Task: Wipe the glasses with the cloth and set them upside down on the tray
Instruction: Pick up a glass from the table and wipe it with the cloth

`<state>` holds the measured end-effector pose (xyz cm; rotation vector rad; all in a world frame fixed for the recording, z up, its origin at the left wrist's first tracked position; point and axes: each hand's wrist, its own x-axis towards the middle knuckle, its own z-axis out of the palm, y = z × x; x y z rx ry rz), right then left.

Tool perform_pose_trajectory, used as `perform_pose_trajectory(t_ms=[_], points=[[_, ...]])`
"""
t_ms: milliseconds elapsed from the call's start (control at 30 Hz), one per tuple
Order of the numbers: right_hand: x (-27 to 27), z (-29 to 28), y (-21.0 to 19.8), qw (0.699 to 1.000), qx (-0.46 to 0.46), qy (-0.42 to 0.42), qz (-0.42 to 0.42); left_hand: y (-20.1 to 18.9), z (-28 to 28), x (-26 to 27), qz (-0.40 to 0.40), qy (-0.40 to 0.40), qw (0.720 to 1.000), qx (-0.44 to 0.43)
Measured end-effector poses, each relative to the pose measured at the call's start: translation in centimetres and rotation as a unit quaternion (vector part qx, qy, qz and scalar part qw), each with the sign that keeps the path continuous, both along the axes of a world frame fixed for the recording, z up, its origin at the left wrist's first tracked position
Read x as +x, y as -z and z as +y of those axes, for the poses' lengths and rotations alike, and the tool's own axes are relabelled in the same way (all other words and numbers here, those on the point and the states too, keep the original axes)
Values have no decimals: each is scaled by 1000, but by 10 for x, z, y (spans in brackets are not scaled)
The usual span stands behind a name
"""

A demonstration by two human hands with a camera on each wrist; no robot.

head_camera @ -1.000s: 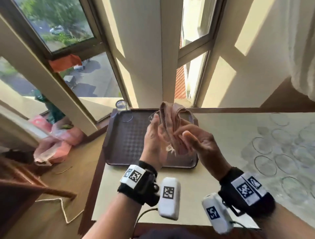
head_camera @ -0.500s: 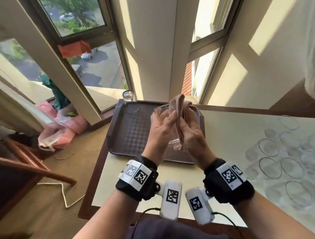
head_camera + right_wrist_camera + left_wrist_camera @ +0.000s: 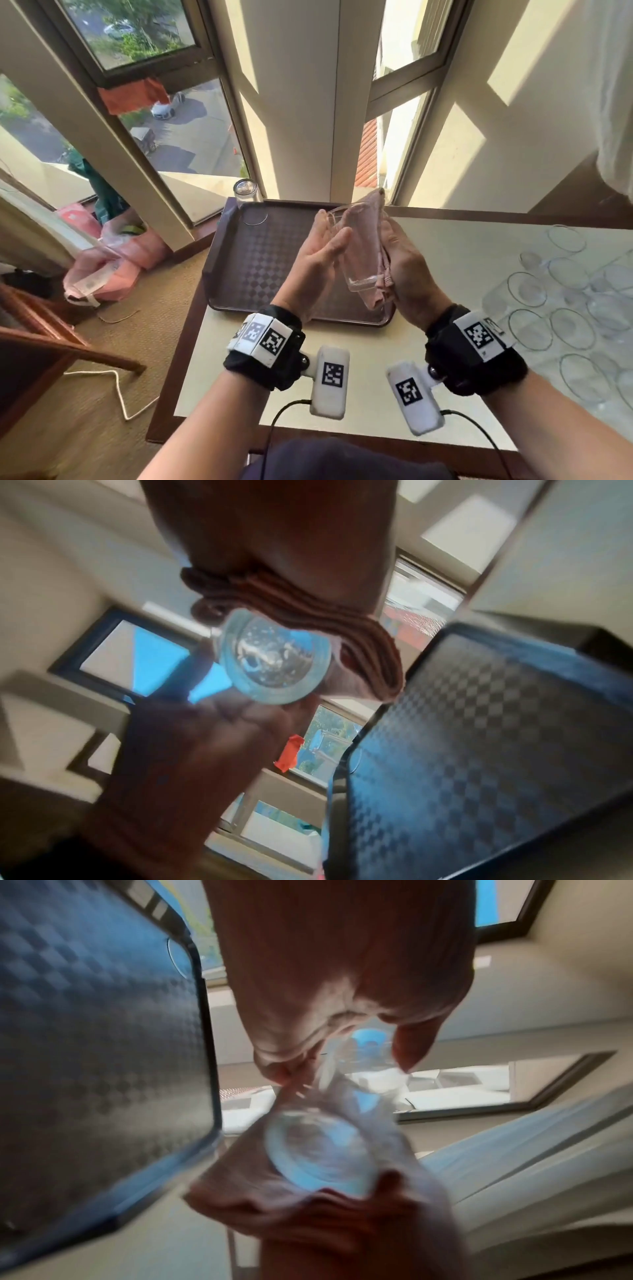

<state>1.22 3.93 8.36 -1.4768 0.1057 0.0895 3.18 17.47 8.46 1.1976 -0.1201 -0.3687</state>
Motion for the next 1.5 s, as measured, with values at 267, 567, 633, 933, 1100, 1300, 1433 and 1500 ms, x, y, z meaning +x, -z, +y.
perform_pose_trajectory(t_ms=[267, 567, 633, 933, 1100, 1300, 1433, 1500], points=[[-9, 17, -12, 996, 12, 4, -84, -6, -14, -4, 22, -90, 995, -37], [-8, 9, -25, 968, 220, -79, 94, -1, 1, -5, 8, -22, 998, -52], [-8, 8, -19, 968, 224, -64, 95, 4, 5, -3, 19, -14, 999, -26], [-2, 23, -9, 993, -58, 5, -102, -3, -8, 1, 65, -87, 994, 3], [-9, 19, -15, 991, 132, -20, -3, 6, -6, -2, 55, -70, 992, -92], [-12, 9, -14, 973, 201, -51, 102, 11, 3, -3, 59, -19, 998, -13], [-7, 13, -12, 996, 94, -4, 0, 10, 5, 1, 77, -67, 995, 20], [-6, 20, -12, 999, 10, 11, -48, 6, -2, 1, 59, -63, 996, 25]])
